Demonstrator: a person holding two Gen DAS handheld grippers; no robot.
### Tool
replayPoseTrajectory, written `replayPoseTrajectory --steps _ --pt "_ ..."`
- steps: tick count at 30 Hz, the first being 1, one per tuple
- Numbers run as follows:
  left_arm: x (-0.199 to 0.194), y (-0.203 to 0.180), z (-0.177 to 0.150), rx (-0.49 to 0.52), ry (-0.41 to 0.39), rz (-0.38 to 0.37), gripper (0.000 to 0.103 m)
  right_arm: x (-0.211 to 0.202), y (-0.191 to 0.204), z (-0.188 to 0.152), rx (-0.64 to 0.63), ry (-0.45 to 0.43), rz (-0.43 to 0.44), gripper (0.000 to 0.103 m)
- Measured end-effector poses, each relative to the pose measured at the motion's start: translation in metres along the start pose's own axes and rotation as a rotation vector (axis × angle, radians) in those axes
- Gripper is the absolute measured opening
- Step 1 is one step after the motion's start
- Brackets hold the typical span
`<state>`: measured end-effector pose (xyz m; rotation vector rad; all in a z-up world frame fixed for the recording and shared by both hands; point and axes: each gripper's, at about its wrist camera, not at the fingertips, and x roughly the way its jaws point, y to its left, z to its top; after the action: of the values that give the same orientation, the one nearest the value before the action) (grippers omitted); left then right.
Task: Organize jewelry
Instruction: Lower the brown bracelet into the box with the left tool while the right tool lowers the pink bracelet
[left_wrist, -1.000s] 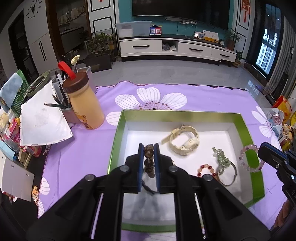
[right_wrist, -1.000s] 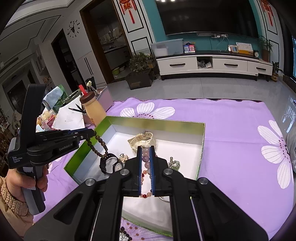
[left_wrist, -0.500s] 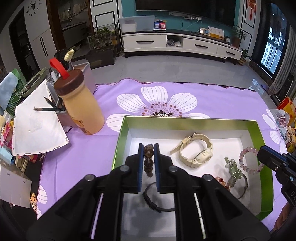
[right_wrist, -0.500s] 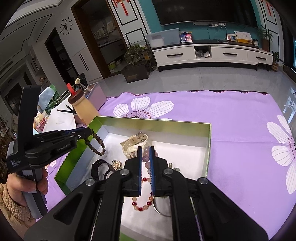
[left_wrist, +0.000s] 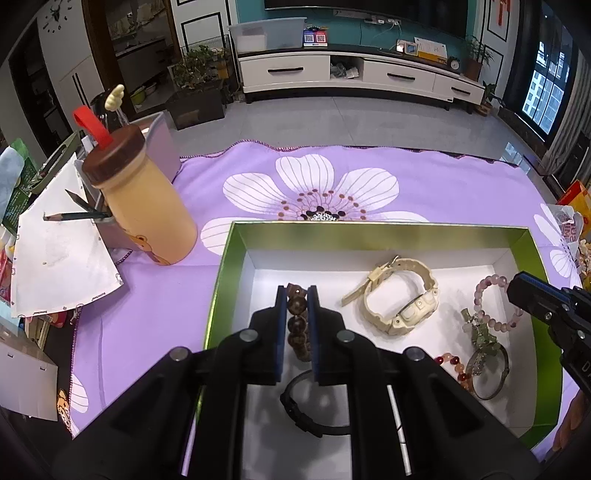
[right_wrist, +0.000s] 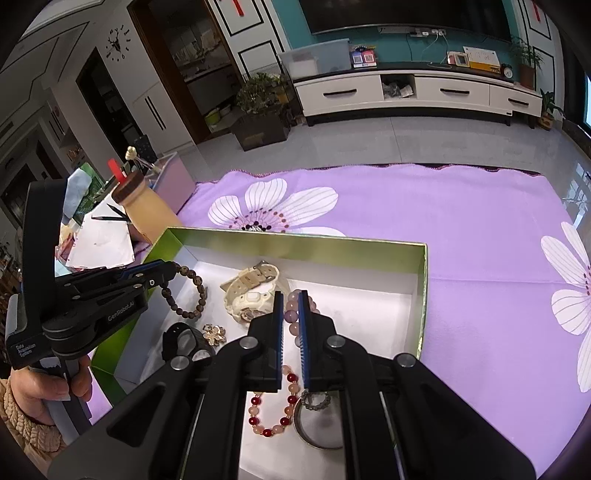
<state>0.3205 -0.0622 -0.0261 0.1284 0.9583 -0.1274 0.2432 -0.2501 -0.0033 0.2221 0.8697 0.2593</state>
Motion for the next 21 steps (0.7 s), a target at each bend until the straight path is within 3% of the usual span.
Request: replayPoseTrajectory --steps 21 --pt "0.017 -0.004 -0.005 0.012 0.041 -0.002 0.01 0.015 -0.004 0.0 0.007 0.055 -0.025 0.007"
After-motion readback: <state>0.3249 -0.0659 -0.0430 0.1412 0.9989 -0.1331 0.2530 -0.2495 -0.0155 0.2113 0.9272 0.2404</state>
